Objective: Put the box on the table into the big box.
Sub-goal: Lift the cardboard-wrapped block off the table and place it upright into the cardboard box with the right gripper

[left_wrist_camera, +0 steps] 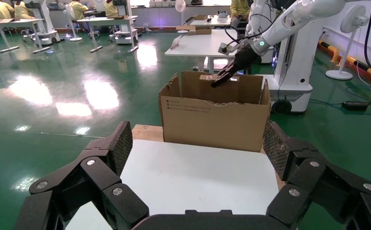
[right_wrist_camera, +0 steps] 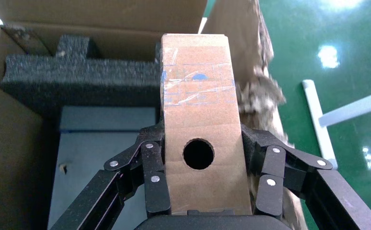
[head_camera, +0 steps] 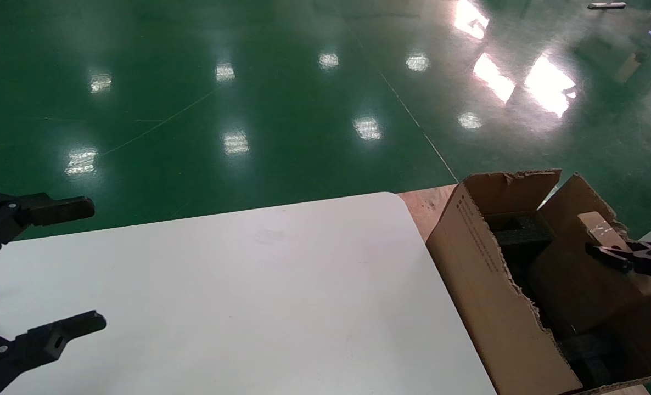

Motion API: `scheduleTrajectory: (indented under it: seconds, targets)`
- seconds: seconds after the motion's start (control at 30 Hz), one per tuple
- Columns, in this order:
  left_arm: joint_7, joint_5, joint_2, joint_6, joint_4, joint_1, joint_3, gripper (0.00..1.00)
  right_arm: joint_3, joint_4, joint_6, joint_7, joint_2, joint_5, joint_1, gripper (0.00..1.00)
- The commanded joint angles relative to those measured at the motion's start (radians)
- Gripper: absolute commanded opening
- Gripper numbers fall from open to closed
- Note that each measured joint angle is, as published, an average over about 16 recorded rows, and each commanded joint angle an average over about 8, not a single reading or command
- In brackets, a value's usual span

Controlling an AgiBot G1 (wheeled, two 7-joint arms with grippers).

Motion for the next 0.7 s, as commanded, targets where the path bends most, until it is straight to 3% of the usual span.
scheduleTrajectory:
  seconds: [0.03, 0.27, 0.53, 0.7]
  targets:
    - [0.000, 0.000, 0.000, 0.000, 0.000, 0.000, 0.000, 1.00, -0.002, -0.004, -0.007, 0.005, 0.004, -0.006, -0.004, 0.00]
    - [0.000, 0.000, 0.000, 0.000, 0.000, 0.000, 0.000, 1.00, -0.010, -0.011, -0.006, 0.006, 0.005, -0.014, 0.000, 0.03]
    - [0.000, 0.000, 0.000, 0.000, 0.000, 0.000, 0.000, 1.00, -0.018, -0.010, 0.000, 0.004, 0.002, -0.017, 0.004, 0.99]
    - [0.000, 0.000, 0.000, 0.000, 0.000, 0.000, 0.000, 1.00, -0.019, -0.011, 0.002, 0.004, 0.002, -0.018, 0.004, 1.00]
